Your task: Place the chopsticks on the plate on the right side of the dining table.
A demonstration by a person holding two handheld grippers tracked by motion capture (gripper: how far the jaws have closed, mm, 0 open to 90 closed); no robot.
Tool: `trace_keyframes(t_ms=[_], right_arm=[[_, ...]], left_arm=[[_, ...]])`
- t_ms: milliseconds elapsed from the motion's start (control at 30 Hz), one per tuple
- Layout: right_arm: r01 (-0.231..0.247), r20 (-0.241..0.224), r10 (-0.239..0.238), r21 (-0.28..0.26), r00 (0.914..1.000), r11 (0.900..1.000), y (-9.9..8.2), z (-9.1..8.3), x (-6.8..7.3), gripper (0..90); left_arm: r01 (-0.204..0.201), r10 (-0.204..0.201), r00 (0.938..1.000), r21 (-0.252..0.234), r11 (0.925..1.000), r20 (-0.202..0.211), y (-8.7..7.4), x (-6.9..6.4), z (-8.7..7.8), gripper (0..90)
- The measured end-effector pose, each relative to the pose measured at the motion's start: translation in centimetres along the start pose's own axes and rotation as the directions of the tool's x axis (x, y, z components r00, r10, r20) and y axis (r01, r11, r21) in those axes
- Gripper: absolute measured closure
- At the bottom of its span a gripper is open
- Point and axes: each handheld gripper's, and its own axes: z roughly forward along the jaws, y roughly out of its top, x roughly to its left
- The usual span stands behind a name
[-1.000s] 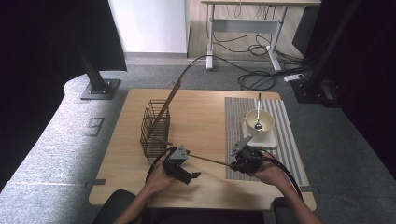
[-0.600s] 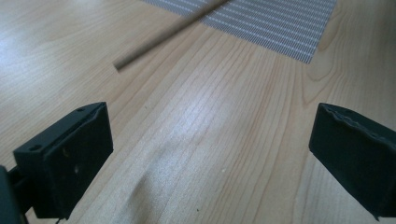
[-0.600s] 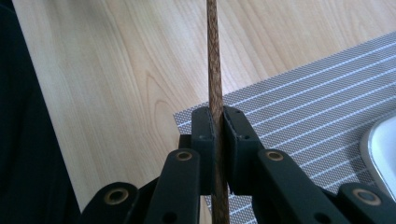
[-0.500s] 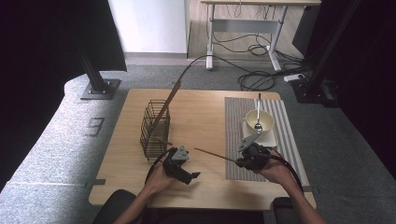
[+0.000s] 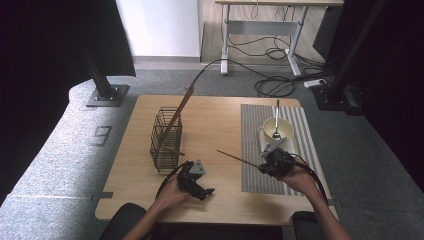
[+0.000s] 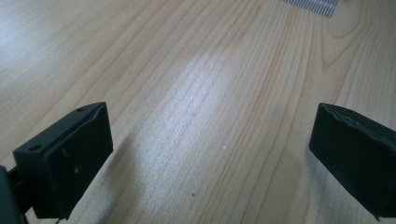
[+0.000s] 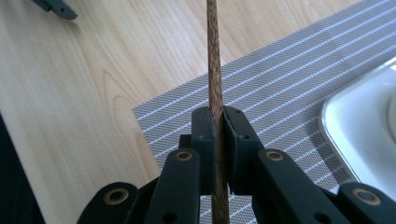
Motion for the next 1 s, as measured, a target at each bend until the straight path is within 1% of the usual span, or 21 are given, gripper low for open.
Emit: trace_keyframes(t_ms=[167, 233, 267, 300, 333, 367, 400, 600, 667, 767, 867, 1000], right_arm=[[-0.029, 0.021, 0.029, -0.005, 0.9994, 0.9996, -0.3, -0.1, -0.9, 82.6], [-0.038, 0.029, 0.038, -0.005, 0.9989, 0.9993, -0.5, -0.2, -1.3, 82.6], [-0.048, 0.036, 0.048, -0.006, 0.9982, 0.9988, -0.6, -0.2, -1.6, 82.6], [-0.048, 0.036, 0.048, -0.006, 0.9982, 0.9988, -0.6, -0.2, -1.6, 82.6], [-0.06, 0.044, 0.061, -0.006, 0.9972, 0.9982, -0.7, -0.3, -1.9, 82.6], [-0.06, 0.044, 0.061, -0.006, 0.9972, 0.9982, -0.7, -0.3, -1.9, 82.6], [-0.069, 0.052, 0.069, -0.004, 0.9963, 0.9976, -0.9, -0.4, -2.3, 82.6], [-0.106, 0.076, 0.106, -0.002, 0.9915, 0.9944, -1.3, -0.5, -3.5, 82.6], [-0.121, 0.079, 0.121, -0.001, 0.9895, 0.9927, -1.4, -0.6, -3.8, 82.6], [-0.13, 0.086, 0.129, -0.001, 0.9879, 0.9916, -1.5, -0.5, -4.2, 82.6], [-0.154, 0.1, 0.152, 0.01, 0.9834, 0.9881, -1.8, -0.3, -4.8, 82.6], [-0.173, 0.117, 0.17, 0.018, 0.9786, 0.9848, -2.2, -0.2, -5.6, 82.6]], left_arm=[[0.006, -0.006, 1.0, 0.028, 0.9996, -0.006, 0.0, 0.0, 0.3, 0.0], [0.02, -0.02, 0.9998, 0.038, 0.9991, 0.005, 0.0, 0.1, 0.4, 0.0], [0.025, -0.026, 0.9997, 0.038, 0.999, 0.005, 0.0, 0.2, 0.4, 0.0], [0.025, -0.026, 0.9997, 0.038, 0.999, 0.005, 0.0, 0.2, 0.4, 0.0], [0.025, -0.025, 0.9997, 0.038, 0.999, 0.004, 0.0, 0.2, 0.4, 0.0], [0.025, -0.025, 0.9997, 0.038, 0.999, 0.004, 0.0, 0.2, 0.4, 0.0], [0.025, -0.026, 0.9997, 0.039, 0.9989, 0.005, 0.0, 0.2, 0.4, 0.0], [0.026, -0.026, 0.9996, 0.039, 0.9989, 0.005, 0.0, 0.2, 0.4, 0.0], [0.026, -0.026, 0.9996, 0.039, 0.9989, 0.005, 0.0, 0.2, 0.4, 0.0], [0.026, -0.026, 0.9996, 0.039, 0.9989, 0.005, 0.0, 0.2, 0.4, 0.0], [0.026, -0.026, 0.9996, 0.039, 0.9989, 0.005, 0.0, 0.2, 0.4, 0.0], [0.025, -0.025, 0.9997, 0.04, 0.9989, 0.005, 0.0, 0.2, 0.4, 0.0]])
